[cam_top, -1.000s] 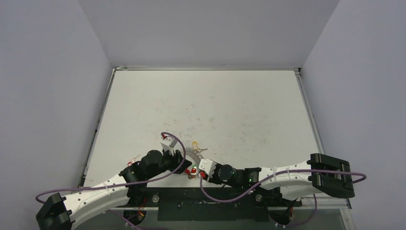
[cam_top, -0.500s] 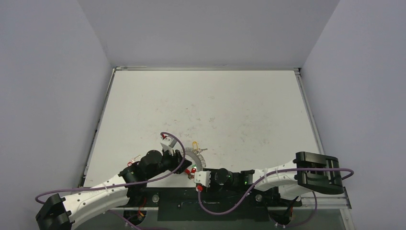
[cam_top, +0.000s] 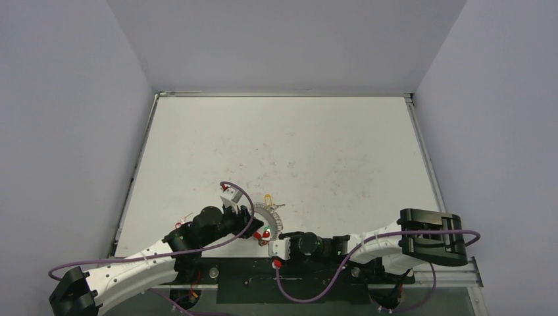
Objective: Put the keys on the keyring
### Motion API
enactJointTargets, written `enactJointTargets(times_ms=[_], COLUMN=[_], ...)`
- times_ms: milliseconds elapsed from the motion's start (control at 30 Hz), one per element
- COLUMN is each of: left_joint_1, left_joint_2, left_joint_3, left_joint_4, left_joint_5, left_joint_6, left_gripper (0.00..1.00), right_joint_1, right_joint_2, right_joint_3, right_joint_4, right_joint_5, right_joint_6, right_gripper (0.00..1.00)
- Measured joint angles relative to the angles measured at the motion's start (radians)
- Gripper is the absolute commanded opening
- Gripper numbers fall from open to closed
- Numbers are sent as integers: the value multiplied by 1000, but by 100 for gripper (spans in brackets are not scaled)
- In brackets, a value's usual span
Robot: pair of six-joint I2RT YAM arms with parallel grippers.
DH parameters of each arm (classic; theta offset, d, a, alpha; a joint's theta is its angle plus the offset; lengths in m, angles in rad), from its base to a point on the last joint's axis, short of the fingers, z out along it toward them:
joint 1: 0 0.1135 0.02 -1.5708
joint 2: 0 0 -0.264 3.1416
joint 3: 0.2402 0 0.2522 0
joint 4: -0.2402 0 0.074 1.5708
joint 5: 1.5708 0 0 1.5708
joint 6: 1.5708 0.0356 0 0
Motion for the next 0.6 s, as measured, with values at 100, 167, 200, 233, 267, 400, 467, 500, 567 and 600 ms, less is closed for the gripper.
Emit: enactJointTargets(times_ms=[100, 167, 200, 233, 267, 400, 467, 500, 567, 600], left_joint_1=[0, 0, 0, 0, 0, 0, 0, 0, 0, 0], left_joint_2=[0, 0, -1, -2, -2, -4, -5, -5, -5, -5], left_joint_3=[0, 0, 0, 0, 0, 0, 0, 0, 0, 0], left_joint_4=[0, 0, -1, -1, -1, -2, -3, -3, -3, -3], left_joint_5=[-1, -1, -1, -1, -1, -1, -1, -1, -1, -1], left_joint_6=[0, 0, 0, 0, 0, 0, 0, 0, 0, 0], left_gripper=[38, 38, 38, 38, 38, 38, 38, 38, 38, 38], right_joint_1=[0, 0, 0, 0, 0, -3, -8, -10, -14, -16], right_joint_2=[14, 21, 23, 24, 24, 24, 24, 24, 24, 24], right_joint_3=[0, 1, 2, 2, 2, 6, 8, 8, 8, 8], right_joint_4=[20, 28, 30, 29, 27, 13, 8, 7, 6, 6], right_joint_5=[2, 6, 10, 13, 15, 27, 35, 40, 46, 50], right_joint_6=[-12, -19, -23, -26, -30, -37, -37, -38, -38, -40], right_gripper=[33, 31, 30, 29, 28, 26, 26, 27, 27, 27])
